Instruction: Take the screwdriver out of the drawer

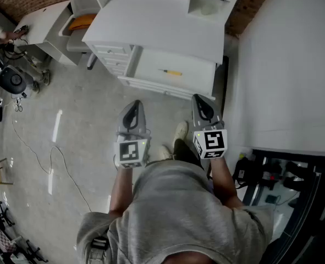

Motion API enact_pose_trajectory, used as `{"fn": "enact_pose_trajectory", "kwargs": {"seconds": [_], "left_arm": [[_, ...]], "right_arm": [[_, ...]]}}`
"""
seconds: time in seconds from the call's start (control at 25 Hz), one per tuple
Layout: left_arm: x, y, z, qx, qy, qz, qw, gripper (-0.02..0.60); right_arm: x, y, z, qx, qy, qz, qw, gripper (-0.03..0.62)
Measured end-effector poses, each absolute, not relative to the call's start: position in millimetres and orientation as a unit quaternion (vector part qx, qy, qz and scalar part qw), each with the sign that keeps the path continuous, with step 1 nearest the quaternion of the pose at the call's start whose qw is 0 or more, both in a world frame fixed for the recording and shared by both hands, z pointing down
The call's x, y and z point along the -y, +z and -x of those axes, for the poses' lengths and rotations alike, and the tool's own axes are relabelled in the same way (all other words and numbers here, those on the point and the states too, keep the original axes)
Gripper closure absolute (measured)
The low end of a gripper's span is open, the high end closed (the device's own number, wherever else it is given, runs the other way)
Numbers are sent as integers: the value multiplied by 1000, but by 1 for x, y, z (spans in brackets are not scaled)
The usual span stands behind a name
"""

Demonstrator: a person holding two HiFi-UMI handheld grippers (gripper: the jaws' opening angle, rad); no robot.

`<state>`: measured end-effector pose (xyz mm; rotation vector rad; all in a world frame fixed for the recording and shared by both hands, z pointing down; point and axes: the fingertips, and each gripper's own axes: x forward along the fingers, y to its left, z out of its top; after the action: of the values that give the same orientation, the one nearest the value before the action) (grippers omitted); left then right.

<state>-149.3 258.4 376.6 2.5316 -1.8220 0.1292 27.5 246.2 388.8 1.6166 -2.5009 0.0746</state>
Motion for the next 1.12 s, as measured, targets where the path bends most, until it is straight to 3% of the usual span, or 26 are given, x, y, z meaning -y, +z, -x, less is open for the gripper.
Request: {"fn": "enact_pose_trajectory", "kwargs": {"seconds": [0.72,1.12], "left_arm": [[-241,375,154,585,39,-810,10,570],[-165,392,139,598,51,-799,32,570]], "right_arm": [[-229,391,-20,840,25,-533,95,591],[-150,415,-30,852,50,-508,119,591]]}}
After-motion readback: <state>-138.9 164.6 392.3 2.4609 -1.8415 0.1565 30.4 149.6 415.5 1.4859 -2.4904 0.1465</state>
